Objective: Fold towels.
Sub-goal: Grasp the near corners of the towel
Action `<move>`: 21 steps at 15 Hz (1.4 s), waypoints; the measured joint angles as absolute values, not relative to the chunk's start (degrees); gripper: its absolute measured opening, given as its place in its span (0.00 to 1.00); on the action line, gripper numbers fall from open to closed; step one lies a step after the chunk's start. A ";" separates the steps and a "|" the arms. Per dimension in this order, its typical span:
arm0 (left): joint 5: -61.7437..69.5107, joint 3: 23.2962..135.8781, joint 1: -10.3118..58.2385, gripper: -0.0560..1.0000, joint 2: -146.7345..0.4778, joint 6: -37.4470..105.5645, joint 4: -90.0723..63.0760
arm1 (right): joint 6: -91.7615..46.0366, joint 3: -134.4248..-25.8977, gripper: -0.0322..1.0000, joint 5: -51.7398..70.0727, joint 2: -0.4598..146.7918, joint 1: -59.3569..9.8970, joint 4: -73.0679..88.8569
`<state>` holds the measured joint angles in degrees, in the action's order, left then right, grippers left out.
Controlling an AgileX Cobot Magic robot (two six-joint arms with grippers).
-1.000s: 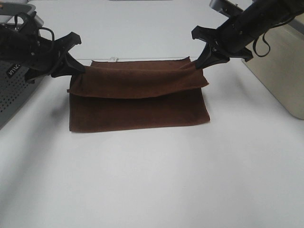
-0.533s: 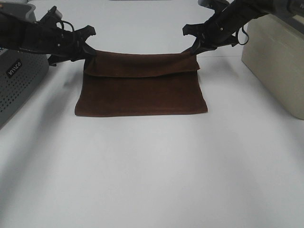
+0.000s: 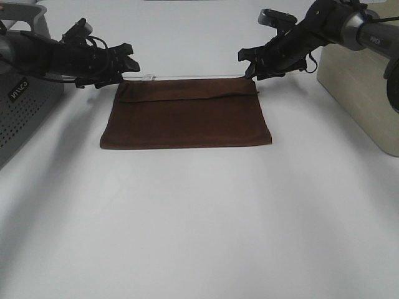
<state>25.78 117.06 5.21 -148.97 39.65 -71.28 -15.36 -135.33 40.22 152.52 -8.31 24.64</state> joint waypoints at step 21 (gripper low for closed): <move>38.16 86.80 3.38 0.91 -125.54 17.25 -42.57 | -8.42 -112.24 0.81 68.47 134.87 -8.31 24.01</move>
